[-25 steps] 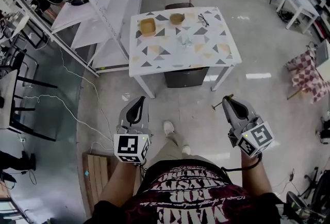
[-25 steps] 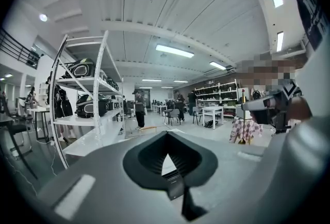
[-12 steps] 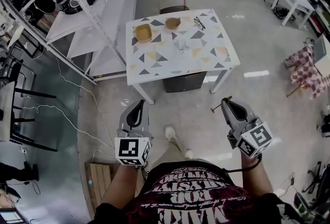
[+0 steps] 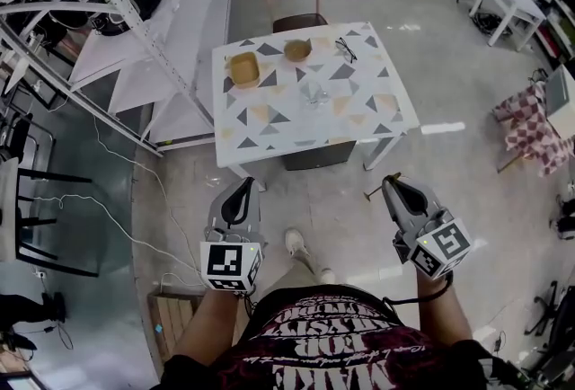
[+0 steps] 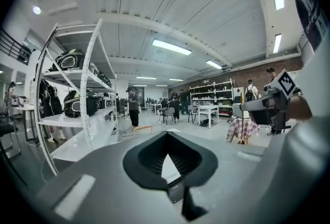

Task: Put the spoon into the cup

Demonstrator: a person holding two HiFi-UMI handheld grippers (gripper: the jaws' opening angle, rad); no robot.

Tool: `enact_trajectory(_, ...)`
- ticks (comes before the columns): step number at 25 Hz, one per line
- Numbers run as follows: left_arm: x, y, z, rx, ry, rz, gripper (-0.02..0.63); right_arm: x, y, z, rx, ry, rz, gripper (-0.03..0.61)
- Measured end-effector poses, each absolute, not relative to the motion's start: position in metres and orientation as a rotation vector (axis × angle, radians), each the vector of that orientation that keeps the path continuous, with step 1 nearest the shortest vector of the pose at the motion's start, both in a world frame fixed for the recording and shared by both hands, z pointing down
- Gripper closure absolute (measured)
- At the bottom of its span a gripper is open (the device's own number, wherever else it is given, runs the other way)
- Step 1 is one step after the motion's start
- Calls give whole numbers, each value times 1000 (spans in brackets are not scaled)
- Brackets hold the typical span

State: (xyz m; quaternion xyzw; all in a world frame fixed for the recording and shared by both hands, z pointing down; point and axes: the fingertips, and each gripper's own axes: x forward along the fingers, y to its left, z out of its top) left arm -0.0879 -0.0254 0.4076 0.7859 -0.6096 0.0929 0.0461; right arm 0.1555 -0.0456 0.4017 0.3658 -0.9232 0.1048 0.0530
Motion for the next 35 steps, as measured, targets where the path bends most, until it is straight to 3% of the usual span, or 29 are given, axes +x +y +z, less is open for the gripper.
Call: enact_trajectory(35, -156, -200, 420, 2495, -1668, 240, 612, 66, -199, 377, 1184, -2732, 216, 548)
